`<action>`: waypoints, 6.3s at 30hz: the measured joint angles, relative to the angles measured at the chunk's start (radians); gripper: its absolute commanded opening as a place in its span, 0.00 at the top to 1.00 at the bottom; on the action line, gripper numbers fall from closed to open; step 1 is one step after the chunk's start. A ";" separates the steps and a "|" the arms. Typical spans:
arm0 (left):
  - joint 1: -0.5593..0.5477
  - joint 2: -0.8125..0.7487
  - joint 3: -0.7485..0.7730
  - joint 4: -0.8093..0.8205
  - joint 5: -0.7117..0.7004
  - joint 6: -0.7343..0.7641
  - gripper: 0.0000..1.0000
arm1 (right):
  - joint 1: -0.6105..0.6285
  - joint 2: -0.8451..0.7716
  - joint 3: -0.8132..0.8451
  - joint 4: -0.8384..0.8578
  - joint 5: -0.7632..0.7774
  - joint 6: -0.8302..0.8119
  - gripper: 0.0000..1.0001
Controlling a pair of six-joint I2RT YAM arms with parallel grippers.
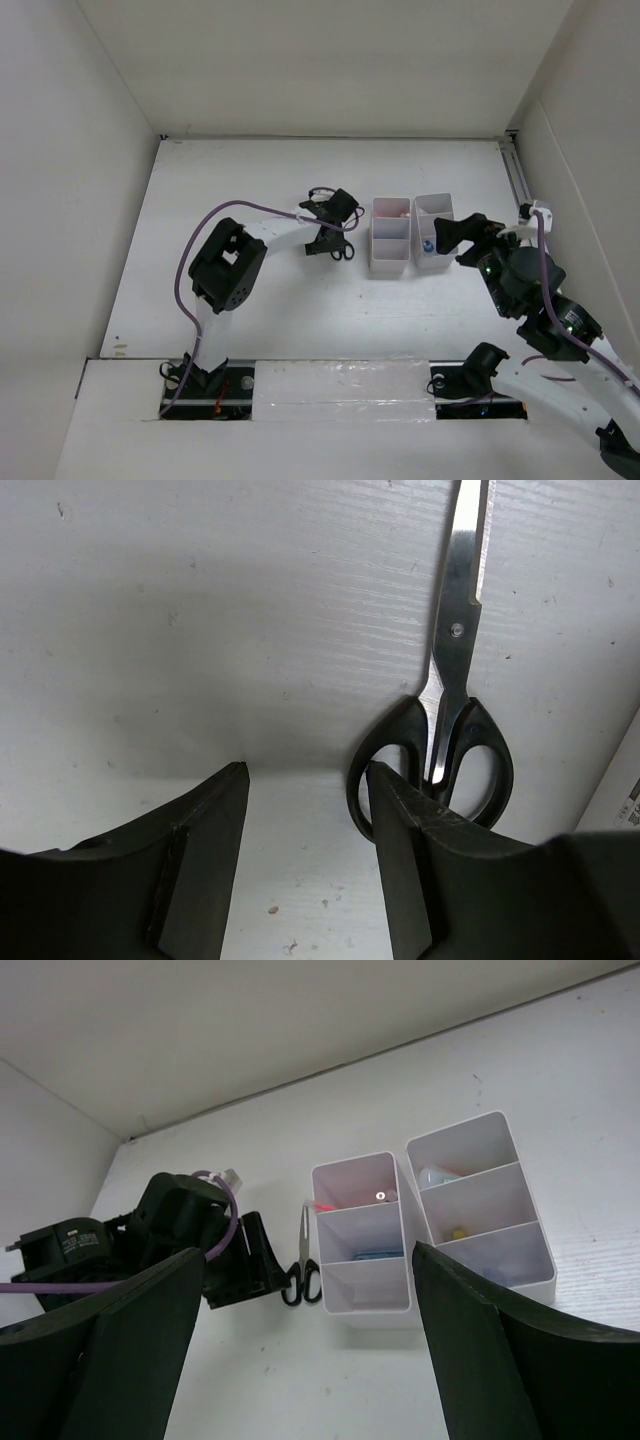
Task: Sort the stationery into containers
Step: Pick up the scissors from the center of the board, then place the scissors in the storage box.
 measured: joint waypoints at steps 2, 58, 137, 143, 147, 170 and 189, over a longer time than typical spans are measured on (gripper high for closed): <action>0.000 0.003 0.005 -0.002 -0.003 0.003 0.53 | 0.000 -0.003 0.000 0.001 -0.003 0.000 0.10; -0.046 -0.969 -0.507 0.139 -0.041 0.088 1.00 | -0.177 0.459 -0.022 0.490 -0.934 -0.029 0.13; -0.222 -1.212 -0.448 -0.130 -0.217 0.164 0.00 | -0.603 0.775 -0.107 0.788 -1.612 -0.544 1.00; -0.222 -1.239 -0.455 -0.100 -0.184 0.190 0.00 | -0.603 0.785 -0.124 0.748 -1.601 -0.579 1.00; -0.222 -1.244 -0.460 -0.089 -0.160 0.203 0.00 | -0.603 0.799 -0.129 0.735 -1.594 -0.591 1.00; -0.222 -1.338 -0.488 -0.050 -0.114 0.234 0.00 | -0.547 0.871 -0.110 0.614 -1.492 -0.624 1.00; -0.222 -1.371 -0.491 -0.041 -0.082 0.253 0.00 | -0.517 0.827 -0.110 0.575 -1.418 -0.661 1.00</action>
